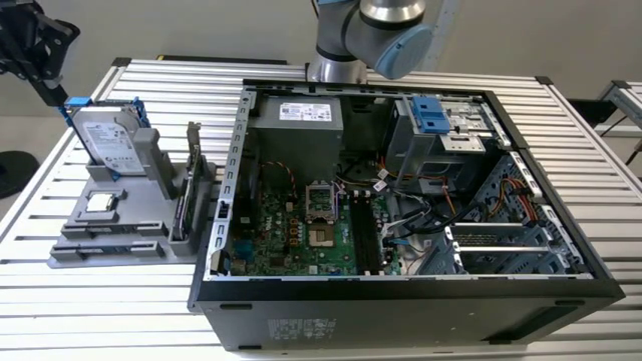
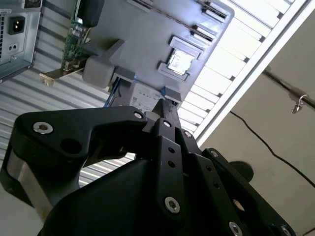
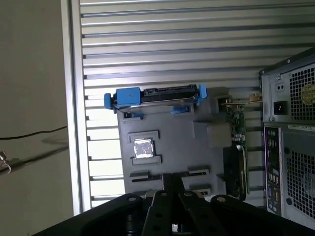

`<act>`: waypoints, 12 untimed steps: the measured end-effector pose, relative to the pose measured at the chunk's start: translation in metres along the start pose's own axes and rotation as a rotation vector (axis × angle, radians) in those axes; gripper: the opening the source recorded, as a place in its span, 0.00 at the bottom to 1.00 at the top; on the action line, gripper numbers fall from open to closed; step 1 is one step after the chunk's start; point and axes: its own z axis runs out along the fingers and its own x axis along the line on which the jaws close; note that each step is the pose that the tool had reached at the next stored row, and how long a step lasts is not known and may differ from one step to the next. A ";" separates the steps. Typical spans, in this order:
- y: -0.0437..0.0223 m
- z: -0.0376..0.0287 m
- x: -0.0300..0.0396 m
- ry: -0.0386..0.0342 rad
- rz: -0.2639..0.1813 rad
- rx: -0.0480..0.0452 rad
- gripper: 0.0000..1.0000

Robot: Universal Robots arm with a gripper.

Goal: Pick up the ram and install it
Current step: 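Reach for the ram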

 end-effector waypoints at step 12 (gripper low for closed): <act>-0.0114 -0.0005 -0.0025 -0.0001 0.000 0.0000 0.00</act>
